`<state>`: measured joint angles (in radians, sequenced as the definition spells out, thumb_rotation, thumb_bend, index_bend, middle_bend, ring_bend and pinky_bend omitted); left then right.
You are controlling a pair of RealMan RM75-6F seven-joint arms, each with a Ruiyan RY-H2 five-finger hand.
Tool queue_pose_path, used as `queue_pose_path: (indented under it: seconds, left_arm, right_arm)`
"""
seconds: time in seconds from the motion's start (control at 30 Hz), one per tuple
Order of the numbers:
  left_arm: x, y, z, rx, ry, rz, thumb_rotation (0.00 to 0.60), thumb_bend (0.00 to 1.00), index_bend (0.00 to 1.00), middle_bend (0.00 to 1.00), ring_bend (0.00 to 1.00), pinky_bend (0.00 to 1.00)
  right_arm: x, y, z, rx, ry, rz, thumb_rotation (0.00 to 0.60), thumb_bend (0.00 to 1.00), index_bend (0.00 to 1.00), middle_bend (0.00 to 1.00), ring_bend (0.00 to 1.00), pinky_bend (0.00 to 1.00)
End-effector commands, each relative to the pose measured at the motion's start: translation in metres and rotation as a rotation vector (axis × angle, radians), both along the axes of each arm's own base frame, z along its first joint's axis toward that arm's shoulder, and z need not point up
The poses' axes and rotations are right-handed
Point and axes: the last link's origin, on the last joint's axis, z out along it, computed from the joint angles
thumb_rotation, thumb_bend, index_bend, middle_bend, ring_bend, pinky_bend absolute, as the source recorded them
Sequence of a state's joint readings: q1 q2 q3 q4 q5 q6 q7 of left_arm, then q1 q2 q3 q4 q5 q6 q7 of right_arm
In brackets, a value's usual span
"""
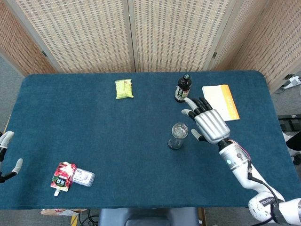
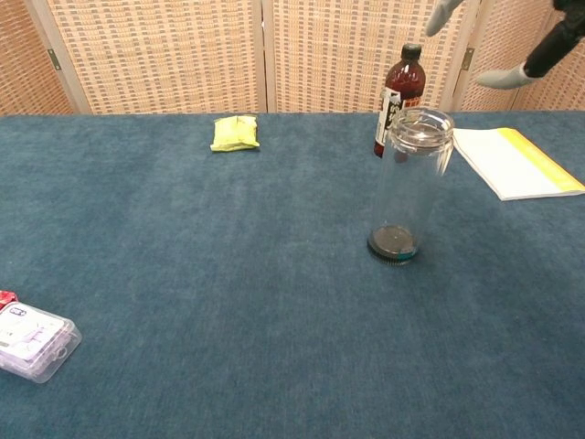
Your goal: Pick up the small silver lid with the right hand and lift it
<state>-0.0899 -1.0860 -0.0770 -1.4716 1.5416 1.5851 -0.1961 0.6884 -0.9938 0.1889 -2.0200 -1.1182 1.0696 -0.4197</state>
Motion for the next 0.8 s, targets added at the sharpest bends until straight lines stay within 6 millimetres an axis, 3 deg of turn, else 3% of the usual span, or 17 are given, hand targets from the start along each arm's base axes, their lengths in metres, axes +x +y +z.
queue_pose_path:
  seconds: [0.03,0.33,0.47,0.63,0.8]
  left_arm:
    - [0.002,0.0,-0.003,-0.003,0.013,0.0,0.6,0.35,0.0,0.09,0.0,0.11]
    - [0.006,0.003,-0.014,-0.022,0.043,0.0,0.6,0.35,0.0,0.09,0.0,0.11]
    - [0.007,0.008,-0.023,-0.059,0.06,-0.001,0.6,0.35,0.0,0.09,0.0,0.11]
    - [0.008,0.01,-0.03,-0.076,0.082,-0.002,0.6,0.35,0.0,0.09,0.0,0.11]
    - [0.01,0.01,-0.034,-0.085,0.085,-0.005,0.6,0.35,0.0,0.09,0.0,0.11]
  right_arm:
    - [-0.035,0.03,0.022,-0.089,-0.072,-0.009,0.6,0.37,0.24,0.0,0.0,0.0]
    - [-0.144,0.093,0.036,-0.277,-0.153,-0.041,0.6,0.37,0.22,0.0,0.0,0.0]
    - [-0.19,0.119,0.035,-0.348,-0.113,-0.124,0.6,0.36,0.07,0.0,0.0,0.0]
    - [-0.22,0.142,0.033,-0.378,-0.024,-0.203,0.6,0.36,0.0,0.0,0.0,0.0]
    - [-0.218,0.148,0.041,-0.415,0.031,-0.27,0.6,0.35,0.0,0.0,0.0,0.0]
